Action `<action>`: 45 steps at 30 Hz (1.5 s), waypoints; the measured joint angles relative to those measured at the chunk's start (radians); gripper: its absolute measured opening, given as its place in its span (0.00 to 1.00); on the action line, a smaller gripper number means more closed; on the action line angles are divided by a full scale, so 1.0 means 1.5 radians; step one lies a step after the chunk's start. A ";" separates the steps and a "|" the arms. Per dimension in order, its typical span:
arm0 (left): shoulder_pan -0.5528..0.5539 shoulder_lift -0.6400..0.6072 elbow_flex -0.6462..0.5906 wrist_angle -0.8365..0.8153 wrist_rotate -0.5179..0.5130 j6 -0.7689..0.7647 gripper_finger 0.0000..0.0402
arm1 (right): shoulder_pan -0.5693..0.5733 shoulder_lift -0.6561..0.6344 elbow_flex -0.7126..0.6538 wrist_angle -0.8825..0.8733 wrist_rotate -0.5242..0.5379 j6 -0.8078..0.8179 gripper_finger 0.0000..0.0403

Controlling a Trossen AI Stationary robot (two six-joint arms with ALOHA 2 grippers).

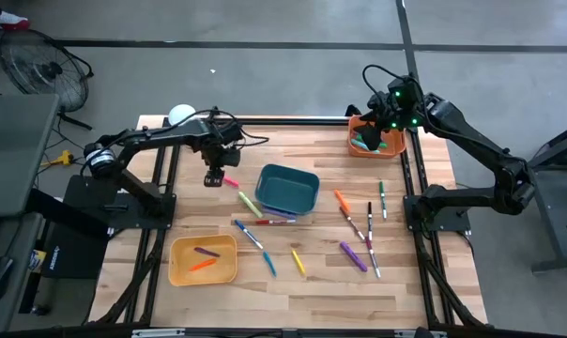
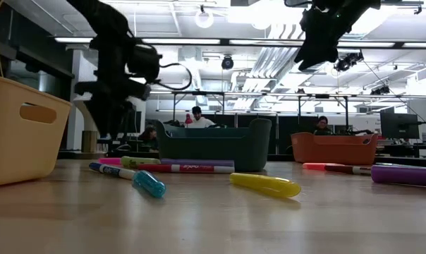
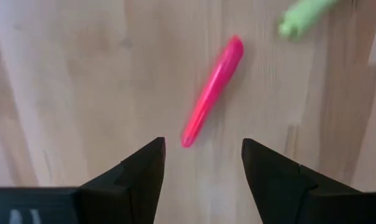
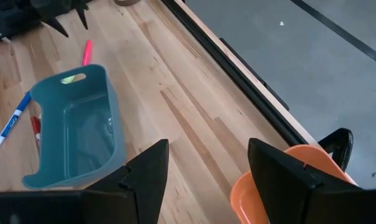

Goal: Pick & Place Markers
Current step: Put the pink pen into the yellow bin

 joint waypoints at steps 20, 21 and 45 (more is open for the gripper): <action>0.000 0.106 -0.055 0.118 0.014 0.138 0.52 | 0.000 0.000 0.000 -0.019 0.025 0.017 0.52; 0.000 0.111 -0.055 0.120 0.017 0.139 0.52 | 0.000 0.000 0.000 -0.022 0.028 0.018 0.52; -0.035 0.136 -0.056 0.133 -0.001 0.136 0.05 | 0.000 0.000 0.000 -0.053 0.037 0.015 0.52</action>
